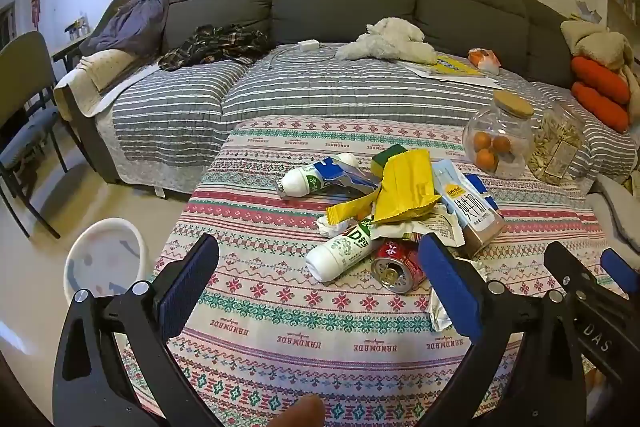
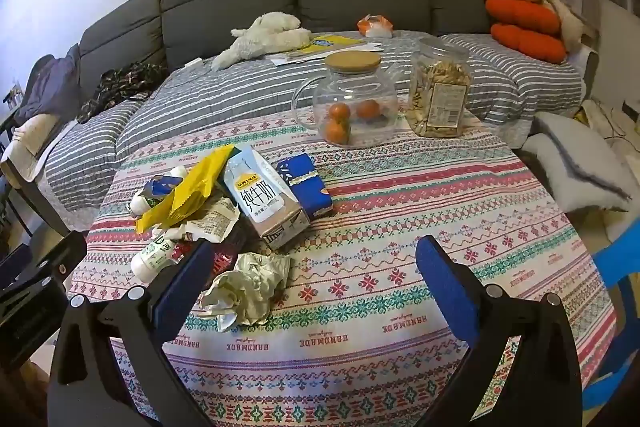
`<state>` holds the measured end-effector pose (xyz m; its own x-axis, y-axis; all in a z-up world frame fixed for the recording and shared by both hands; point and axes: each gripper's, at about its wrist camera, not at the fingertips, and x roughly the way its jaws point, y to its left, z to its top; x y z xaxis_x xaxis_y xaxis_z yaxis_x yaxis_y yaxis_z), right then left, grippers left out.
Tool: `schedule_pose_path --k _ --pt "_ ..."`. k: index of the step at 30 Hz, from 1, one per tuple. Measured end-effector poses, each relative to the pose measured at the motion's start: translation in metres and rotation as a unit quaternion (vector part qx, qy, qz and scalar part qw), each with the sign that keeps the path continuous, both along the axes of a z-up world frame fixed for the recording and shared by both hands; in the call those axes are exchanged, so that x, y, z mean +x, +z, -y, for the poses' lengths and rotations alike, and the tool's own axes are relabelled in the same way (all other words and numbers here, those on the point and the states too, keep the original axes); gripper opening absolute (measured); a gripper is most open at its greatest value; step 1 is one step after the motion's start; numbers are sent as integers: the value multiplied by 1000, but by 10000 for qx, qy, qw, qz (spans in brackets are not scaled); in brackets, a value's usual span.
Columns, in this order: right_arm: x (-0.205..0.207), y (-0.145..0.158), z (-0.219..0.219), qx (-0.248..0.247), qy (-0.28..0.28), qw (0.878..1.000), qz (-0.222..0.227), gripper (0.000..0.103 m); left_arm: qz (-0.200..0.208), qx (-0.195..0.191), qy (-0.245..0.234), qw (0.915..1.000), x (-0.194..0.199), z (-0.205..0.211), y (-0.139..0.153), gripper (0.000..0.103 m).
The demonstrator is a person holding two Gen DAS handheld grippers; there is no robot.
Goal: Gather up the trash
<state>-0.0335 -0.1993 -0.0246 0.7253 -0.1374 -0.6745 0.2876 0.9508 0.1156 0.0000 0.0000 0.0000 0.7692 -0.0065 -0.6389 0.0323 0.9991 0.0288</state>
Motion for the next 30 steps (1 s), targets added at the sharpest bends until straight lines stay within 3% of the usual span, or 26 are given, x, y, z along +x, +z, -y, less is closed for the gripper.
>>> schedule_pose_path --k 30 --pt "2 4 3 47 -27 9999 125 98 -71 -64 17 10000 0 -9 -2 96"
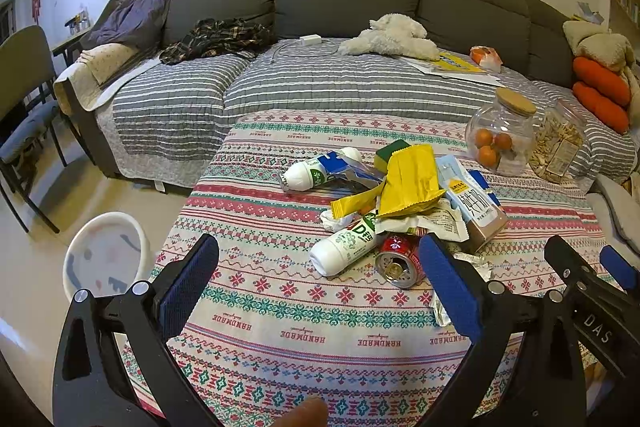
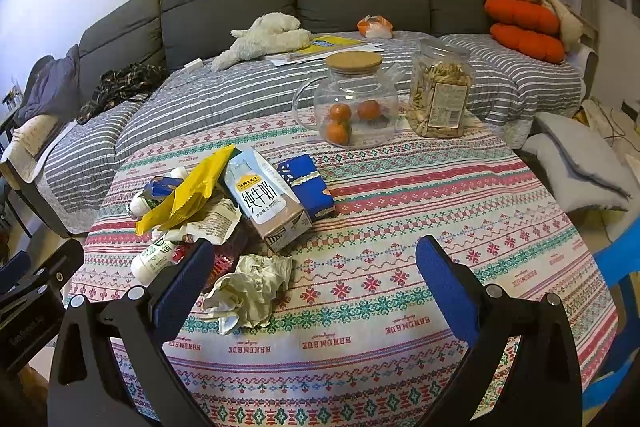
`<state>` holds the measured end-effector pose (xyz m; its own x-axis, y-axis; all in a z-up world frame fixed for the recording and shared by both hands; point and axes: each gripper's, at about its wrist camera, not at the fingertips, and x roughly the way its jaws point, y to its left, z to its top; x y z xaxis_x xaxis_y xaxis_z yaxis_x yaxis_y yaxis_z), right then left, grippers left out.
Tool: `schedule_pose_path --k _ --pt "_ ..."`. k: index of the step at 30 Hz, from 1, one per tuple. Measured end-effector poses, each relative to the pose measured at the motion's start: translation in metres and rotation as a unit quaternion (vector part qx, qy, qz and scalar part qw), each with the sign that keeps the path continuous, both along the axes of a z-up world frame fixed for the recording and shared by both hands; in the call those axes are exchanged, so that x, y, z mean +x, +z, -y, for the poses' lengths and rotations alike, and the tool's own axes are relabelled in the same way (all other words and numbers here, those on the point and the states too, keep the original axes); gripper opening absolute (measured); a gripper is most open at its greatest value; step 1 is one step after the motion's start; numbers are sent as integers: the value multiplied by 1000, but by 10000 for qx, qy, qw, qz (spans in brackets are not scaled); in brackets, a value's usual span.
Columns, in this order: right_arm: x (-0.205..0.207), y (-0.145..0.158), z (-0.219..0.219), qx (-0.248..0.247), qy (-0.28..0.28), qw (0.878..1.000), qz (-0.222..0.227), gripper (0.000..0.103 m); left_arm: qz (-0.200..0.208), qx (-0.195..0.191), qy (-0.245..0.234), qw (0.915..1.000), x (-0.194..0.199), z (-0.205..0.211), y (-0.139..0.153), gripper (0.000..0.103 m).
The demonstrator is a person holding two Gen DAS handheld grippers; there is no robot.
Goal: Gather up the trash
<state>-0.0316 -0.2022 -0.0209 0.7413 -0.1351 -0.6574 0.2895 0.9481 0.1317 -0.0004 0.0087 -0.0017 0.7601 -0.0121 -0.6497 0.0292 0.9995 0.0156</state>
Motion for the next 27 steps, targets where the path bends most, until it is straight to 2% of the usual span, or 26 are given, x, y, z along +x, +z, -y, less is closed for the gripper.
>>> schedule_pose_path --k 27 --pt "-2 0 -1 -36 -2 10000 -1 98 0 25 -5 10000 -1 0 0 96"
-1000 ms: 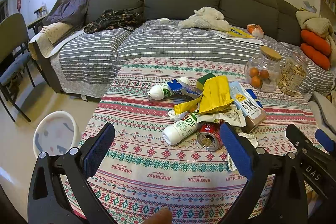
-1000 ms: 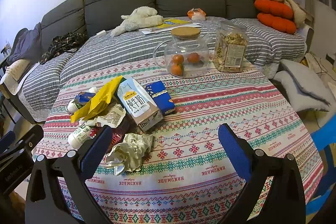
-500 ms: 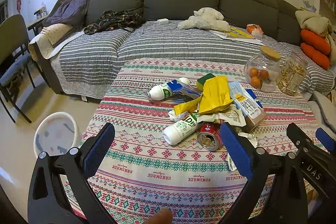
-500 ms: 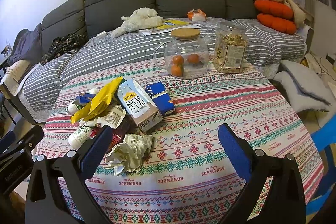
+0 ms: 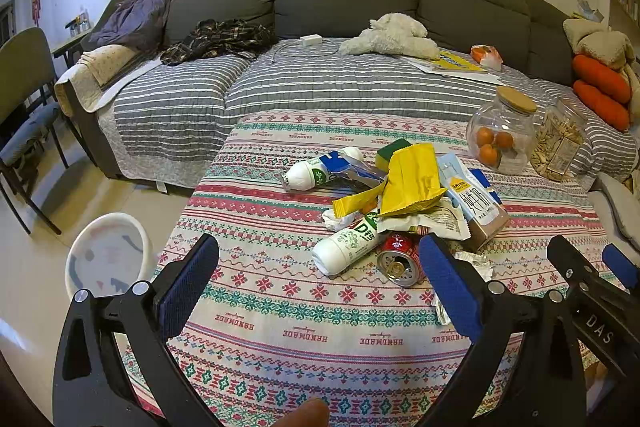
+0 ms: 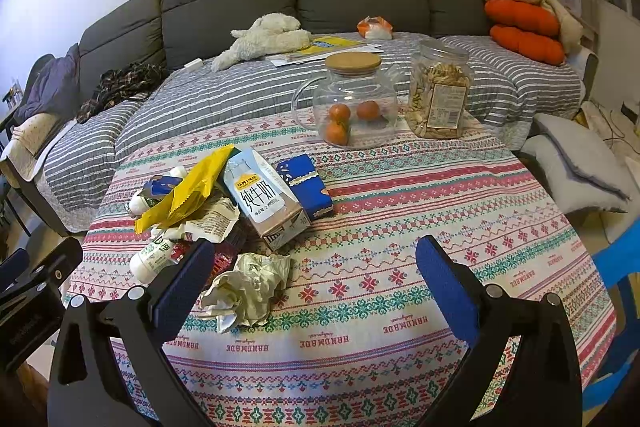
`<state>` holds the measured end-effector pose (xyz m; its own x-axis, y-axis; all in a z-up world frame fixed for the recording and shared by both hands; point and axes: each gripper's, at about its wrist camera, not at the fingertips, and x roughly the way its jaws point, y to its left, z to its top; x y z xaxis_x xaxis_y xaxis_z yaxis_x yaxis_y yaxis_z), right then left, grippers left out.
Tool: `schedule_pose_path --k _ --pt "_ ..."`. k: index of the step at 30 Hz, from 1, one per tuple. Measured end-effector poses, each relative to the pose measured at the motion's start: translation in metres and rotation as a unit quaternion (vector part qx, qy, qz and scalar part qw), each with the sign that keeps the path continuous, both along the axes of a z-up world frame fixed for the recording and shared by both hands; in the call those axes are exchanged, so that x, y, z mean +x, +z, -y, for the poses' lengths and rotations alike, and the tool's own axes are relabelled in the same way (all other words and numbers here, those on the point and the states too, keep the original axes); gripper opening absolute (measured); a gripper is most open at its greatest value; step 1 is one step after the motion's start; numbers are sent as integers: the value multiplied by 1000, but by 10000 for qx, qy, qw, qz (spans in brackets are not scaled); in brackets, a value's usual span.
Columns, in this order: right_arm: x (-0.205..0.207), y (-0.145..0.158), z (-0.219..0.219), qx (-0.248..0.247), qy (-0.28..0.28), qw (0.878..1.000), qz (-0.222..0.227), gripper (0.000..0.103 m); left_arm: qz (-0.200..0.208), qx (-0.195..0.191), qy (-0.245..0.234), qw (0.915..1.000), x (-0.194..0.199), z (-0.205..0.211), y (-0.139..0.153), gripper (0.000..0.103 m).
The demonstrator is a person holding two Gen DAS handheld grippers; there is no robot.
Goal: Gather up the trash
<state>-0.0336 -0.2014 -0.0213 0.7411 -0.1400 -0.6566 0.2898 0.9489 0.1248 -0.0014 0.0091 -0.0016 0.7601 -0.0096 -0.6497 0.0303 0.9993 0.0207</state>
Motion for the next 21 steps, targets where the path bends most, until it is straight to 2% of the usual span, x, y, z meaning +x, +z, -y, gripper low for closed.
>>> schedule_pose_path --k 21 --pt "1 -1 1 49 -4 10000 -50 98 -33 25 28 10000 -1 -4 -3 96"
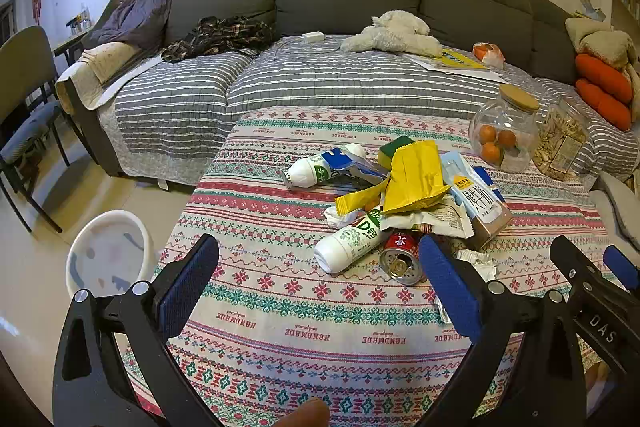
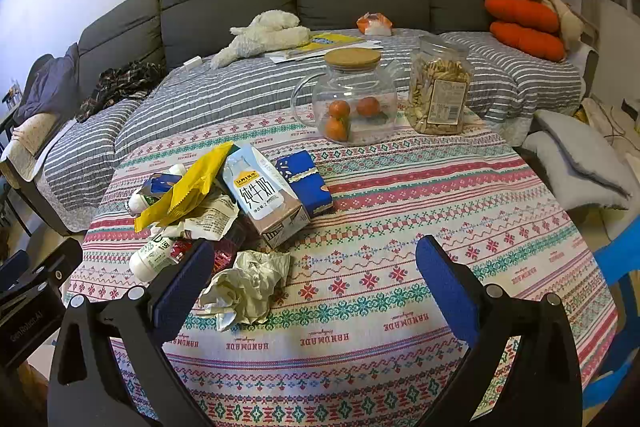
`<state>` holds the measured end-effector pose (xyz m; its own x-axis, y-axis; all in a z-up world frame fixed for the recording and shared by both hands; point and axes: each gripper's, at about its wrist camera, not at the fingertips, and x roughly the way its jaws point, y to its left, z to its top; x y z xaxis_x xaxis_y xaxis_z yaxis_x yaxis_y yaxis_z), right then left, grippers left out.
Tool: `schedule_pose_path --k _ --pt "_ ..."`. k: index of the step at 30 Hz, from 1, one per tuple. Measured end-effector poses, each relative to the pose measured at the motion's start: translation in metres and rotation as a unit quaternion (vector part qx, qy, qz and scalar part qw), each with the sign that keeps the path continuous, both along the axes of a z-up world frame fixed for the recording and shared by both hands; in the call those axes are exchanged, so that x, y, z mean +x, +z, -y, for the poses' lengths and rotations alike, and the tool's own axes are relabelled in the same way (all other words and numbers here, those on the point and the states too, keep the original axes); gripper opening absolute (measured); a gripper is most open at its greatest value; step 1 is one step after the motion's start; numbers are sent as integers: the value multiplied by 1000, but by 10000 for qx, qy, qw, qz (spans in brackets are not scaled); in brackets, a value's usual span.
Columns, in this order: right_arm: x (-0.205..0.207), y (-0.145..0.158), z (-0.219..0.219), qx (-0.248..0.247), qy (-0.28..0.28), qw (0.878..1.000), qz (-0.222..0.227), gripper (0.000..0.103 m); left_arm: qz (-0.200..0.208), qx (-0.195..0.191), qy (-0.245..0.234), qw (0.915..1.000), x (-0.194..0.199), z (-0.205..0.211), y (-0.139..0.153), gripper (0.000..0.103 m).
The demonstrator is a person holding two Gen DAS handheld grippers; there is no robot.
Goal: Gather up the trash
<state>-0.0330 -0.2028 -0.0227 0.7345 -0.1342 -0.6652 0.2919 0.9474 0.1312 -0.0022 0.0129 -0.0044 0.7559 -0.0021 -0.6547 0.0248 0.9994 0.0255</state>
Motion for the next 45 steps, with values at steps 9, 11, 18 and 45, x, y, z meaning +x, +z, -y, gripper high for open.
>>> schedule_pose_path --k 9,11,18,45 --pt "0 0 0 16 3 10000 -15 98 -21 7 12 10000 0 -1 -1 96" --pt "1 -1 0 16 5 10000 -38 98 -24 13 21 10000 1 -1 -1 96" --pt "14 -26 -3 339 95 9973 -638 98 -137 75 205 9997 6 -7 -5 96" --pt "73 -60 -13 1710 816 9715 -1424 19 -850 -97 -21 9963 57 -17 -24 96"
